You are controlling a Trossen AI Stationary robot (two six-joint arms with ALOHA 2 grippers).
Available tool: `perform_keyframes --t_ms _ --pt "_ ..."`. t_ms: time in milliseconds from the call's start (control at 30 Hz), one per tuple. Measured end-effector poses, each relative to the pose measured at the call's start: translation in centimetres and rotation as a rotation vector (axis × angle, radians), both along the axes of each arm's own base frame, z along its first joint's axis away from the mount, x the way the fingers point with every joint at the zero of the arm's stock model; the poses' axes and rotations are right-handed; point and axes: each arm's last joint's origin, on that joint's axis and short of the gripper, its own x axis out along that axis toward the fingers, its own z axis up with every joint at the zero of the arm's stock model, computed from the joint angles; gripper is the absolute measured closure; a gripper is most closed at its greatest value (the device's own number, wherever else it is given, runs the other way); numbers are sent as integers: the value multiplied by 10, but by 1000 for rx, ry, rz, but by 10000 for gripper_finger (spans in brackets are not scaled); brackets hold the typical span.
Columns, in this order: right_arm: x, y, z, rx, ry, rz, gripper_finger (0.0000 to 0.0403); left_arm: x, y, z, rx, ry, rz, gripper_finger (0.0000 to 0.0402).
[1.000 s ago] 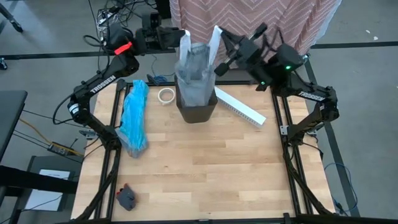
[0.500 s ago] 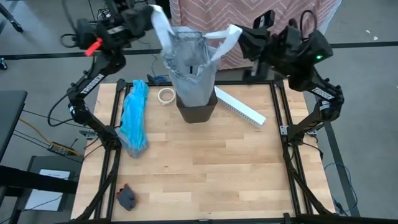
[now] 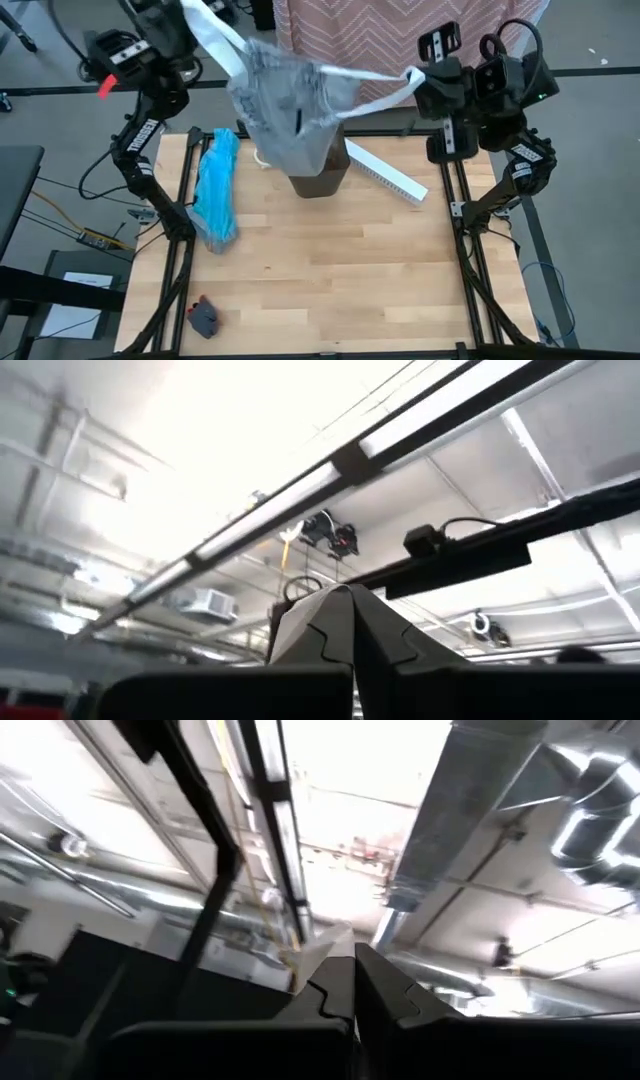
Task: Place trash/remove bag and relplace
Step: Remove the trash bag from the trash bin
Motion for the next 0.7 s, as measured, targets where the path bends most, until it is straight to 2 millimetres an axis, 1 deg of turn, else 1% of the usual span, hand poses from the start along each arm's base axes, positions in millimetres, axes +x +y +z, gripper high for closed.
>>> perform_keyframes --t_ms 100,167,267,400,533,600,700 --pt "1 9 0 18 8 64 403 9 -11 -2 -4 36 -62 401" --pt "0 17 0 23 8 103 403 19 -23 -4 15 60 -104 401" --pt "-2 31 1 21 -4 87 403 35 -39 -9 41 67 -138 401" --pt "-10 52 2 -10 -33 -9 403 59 -59 -17 38 66 -184 401" --pt "-21 77 3 -40 -36 -168 403 78 -79 -25 63 68 -262 401" --pt "-26 89 2 -51 -7 -266 403 90 -86 -31 71 76 -271 401" --pt "-34 104 0 -46 58 -409 403 116 -90 -46 79 123 -274 401"
